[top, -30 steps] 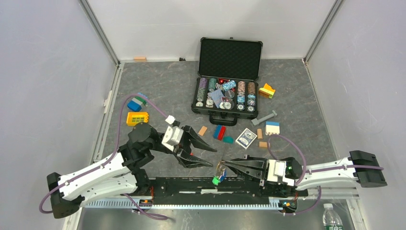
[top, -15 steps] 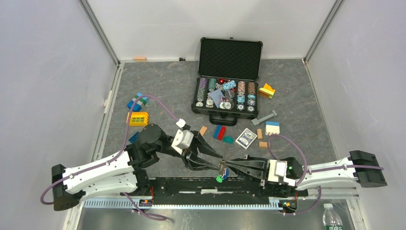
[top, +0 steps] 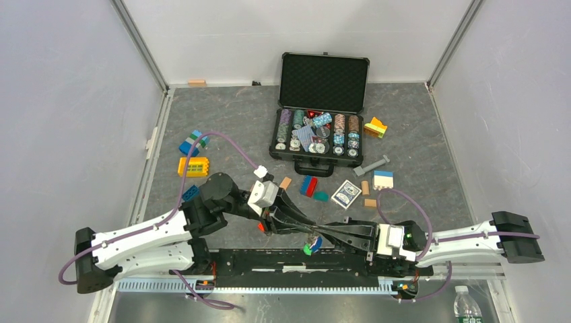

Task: Remove the keys from the keyring
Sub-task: Remove the key from the keyring.

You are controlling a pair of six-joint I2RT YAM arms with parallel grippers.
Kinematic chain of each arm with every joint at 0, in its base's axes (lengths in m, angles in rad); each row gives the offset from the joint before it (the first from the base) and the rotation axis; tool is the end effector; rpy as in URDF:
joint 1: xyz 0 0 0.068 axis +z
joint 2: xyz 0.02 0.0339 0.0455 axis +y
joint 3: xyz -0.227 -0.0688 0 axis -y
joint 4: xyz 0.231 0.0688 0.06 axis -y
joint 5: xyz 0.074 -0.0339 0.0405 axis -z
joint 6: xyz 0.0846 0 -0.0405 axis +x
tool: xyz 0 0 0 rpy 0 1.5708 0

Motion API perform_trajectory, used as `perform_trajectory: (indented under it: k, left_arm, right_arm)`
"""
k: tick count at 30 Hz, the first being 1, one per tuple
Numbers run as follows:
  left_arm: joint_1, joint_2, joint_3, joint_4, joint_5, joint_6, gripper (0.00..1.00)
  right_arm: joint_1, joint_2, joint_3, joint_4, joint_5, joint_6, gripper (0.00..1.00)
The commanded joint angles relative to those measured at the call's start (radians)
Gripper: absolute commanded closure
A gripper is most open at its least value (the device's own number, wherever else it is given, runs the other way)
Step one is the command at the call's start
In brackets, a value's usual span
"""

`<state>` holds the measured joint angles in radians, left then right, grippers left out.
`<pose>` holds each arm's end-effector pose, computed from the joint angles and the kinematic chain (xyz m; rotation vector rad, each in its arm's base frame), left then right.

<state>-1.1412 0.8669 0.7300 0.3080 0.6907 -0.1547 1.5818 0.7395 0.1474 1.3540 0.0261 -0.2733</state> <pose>0.0540 -0.2473 0.3382 1.2779 1.0203 -1.5092 0.0001 0.1922 0.2968 -0.6768 0.5403 1.2217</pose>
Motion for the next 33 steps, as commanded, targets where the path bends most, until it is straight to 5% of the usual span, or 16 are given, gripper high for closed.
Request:
perform_trajectory:
  k: [1,5,11,15,20,25,33]
  left_arm:
    - [-0.004,-0.009,0.043,0.025,-0.005,0.051,0.76]
    - [-0.005,-0.018,0.042,0.022,-0.005,0.062,0.97]
    - [-0.004,-0.038,0.044,-0.025,-0.015,0.097,0.98]
    - [-0.005,-0.049,0.075,-0.132,-0.03,0.149,0.98]
    - [-0.005,-0.073,0.109,-0.268,-0.059,0.224,0.98]
    - [-0.004,-0.071,0.185,-0.491,-0.107,0.305,0.98]
    - [-0.005,-0.007,0.375,-0.941,-0.272,0.505,0.98]
  right_arm:
    - [0.005,-0.01,0.031,0.09,-0.009,0.003,1.0]
    - [0.004,-0.009,0.026,0.099,-0.001,0.004,1.0]
    - [0.004,-0.025,0.009,0.099,0.036,0.017,1.0]
    - [0.005,-0.074,-0.003,0.035,0.071,0.023,0.75]
    - [0.005,-0.17,0.022,-0.183,0.095,0.018,0.56]
    - [0.006,-0.234,0.195,-0.666,0.15,0.048,0.52]
    - [0.005,-0.014,0.733,-1.608,0.167,0.19,0.45]
